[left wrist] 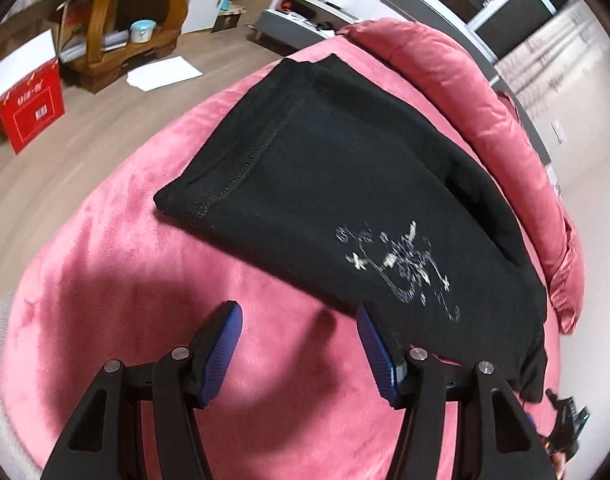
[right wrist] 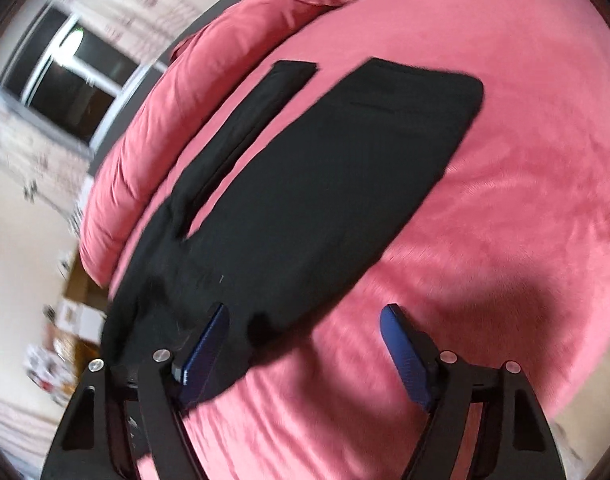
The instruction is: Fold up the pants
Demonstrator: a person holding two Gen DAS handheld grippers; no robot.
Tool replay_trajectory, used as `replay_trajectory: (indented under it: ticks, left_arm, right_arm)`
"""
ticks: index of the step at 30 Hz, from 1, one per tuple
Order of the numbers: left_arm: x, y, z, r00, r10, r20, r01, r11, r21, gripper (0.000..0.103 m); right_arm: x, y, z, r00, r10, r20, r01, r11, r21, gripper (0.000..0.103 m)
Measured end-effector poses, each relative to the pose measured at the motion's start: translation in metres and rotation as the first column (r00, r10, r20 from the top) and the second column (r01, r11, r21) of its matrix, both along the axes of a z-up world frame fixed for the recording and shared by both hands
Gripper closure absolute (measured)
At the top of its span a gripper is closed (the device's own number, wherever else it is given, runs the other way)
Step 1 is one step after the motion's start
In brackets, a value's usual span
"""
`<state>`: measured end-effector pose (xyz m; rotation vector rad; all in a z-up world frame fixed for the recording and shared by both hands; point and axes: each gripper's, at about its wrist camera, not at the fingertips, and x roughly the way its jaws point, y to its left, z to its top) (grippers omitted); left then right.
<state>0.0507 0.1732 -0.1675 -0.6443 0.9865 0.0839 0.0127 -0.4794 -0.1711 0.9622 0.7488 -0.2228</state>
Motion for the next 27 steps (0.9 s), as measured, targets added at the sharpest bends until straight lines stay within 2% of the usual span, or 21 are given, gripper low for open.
replay_trajectory:
  ticks: [2,4,8,11,13,15,20,22,23,24,25,26,27]
  left_arm:
    - [0.002,0.004,-0.002,1.0,0.008,0.023,-0.007,1.0,-0.02,0.043]
    - [0.006,0.006,-0.001,0.999,0.012,0.041,-0.01,0.999,-0.034,0.043]
    - [0.014,0.022,-0.007,0.997,0.054,0.057,-0.047,0.993,-0.104,0.041]
    - [0.019,0.029,-0.013,0.995,0.088,0.055,-0.079,0.986,-0.149,0.041]
    - [0.02,0.028,-0.014,0.994,0.086,0.064,-0.075,0.985,-0.154,0.036]
    - [0.022,0.026,-0.014,0.995,0.06,0.076,-0.048,0.988,-0.145,0.03]
    - [0.027,0.018,-0.01,0.995,0.077,0.066,-0.071,0.994,-0.087,0.032]
    - [0.028,0.017,-0.009,0.992,0.11,0.069,-0.107,0.993,-0.048,0.044]
    - [0.029,0.017,-0.009,0.991,0.123,0.054,-0.122,0.992,-0.019,0.06]
    - [0.033,0.017,-0.01,0.991,0.13,0.027,-0.13,0.991,0.02,0.07]
    - [0.035,0.017,-0.01,0.992,0.125,0.024,-0.125,0.992,0.031,0.071]
    - [0.037,0.018,-0.008,0.993,0.114,0.02,-0.115,0.993,0.039,0.075]
    - [0.04,0.018,-0.006,0.996,0.087,0.006,-0.087,0.994,0.062,0.088]
  right_arm:
    - [0.0,-0.012,-0.012,0.998,-0.053,0.03,0.051,0.995,0.083,0.034]
    - [-0.001,-0.018,-0.017,0.995,-0.08,0.066,0.072,0.99,0.119,0.038]
    - [0.006,-0.02,-0.018,0.99,-0.06,0.125,0.046,0.993,0.109,0.049]
    - [0.003,-0.019,-0.025,0.99,-0.047,0.136,0.034,0.995,0.095,0.058]
    - [0.0,-0.02,-0.028,0.991,-0.042,0.128,0.032,0.996,0.08,0.066]
    - [-0.003,-0.026,-0.028,0.99,-0.028,0.137,0.018,0.997,0.073,0.068]
    - [0.008,-0.03,-0.026,0.991,0.008,0.134,-0.017,0.998,0.067,0.068]
    - [0.014,-0.031,-0.024,0.992,0.021,0.123,-0.029,0.998,0.062,0.068]
    - [0.018,-0.033,-0.024,0.994,0.024,0.111,-0.032,0.997,0.07,0.068]
    - [0.019,-0.034,-0.024,0.994,0.026,0.102,-0.034,0.996,0.079,0.068]
    - [0.02,-0.035,-0.023,0.996,0.027,0.09,-0.035,0.996,0.087,0.068]
    - [0.022,-0.036,-0.021,0.997,0.032,0.07,-0.038,0.995,0.09,0.071]
    - [0.023,-0.036,-0.017,0.999,0.032,0.041,-0.035,0.997,0.069,0.078]
